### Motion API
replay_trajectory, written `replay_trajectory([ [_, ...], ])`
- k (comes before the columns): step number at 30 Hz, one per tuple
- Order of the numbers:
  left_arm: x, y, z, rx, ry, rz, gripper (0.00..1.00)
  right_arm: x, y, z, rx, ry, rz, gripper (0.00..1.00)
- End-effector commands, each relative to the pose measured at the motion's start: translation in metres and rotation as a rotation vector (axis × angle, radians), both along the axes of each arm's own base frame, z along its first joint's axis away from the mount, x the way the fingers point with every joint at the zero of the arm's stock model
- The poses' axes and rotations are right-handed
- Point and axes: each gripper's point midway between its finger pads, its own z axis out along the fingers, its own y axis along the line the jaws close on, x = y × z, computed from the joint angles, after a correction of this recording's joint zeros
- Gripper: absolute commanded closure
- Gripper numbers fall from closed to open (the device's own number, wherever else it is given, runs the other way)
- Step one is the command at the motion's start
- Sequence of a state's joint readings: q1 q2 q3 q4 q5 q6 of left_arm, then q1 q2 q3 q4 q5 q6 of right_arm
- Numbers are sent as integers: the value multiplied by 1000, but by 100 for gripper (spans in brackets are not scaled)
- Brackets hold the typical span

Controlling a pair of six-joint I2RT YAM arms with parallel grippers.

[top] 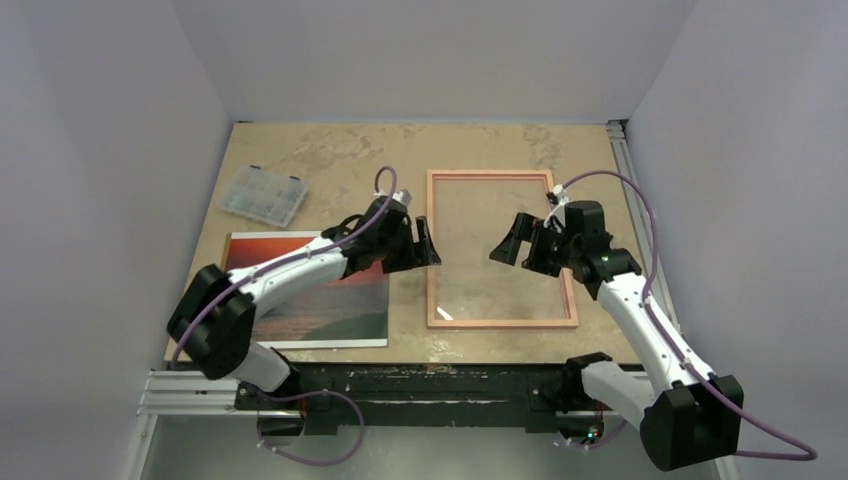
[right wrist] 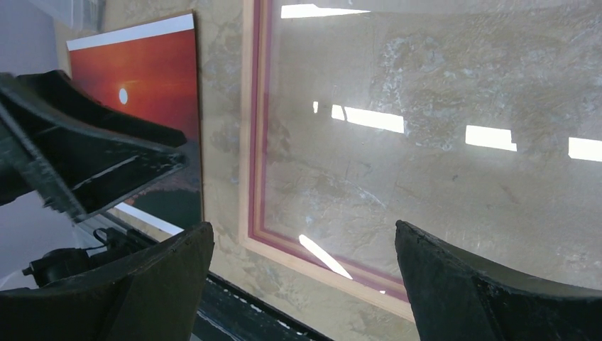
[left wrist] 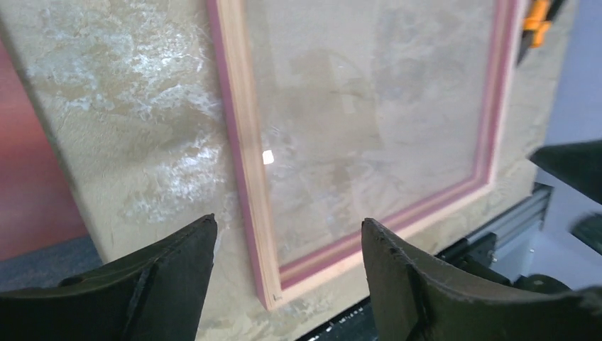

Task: Put the photo into the frame
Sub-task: Move the photo frame to the center of the board.

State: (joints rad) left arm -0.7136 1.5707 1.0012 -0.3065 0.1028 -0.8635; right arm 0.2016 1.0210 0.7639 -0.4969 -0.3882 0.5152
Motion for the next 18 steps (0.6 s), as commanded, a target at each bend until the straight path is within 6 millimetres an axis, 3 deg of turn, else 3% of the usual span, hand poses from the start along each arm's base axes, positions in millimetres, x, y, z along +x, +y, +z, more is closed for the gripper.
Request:
replay_trajectory([
  [1,1,7,53,-132,-160,25,26,0,5,8,23,-46,48,1],
  [3,-7,14,63,-162,-185,32,25,-1,8,6,38,-35,58,1],
  [8,-27,41,66,-181,-203,83,25,-3,16,2,72,-10,76,1],
  [11,-39,60,55,-144,-179,115,25,-6,22,0,97,-3,93,2],
  [18,-59,97,5,59,-79,154,25,-12,30,-6,117,19,111,4],
])
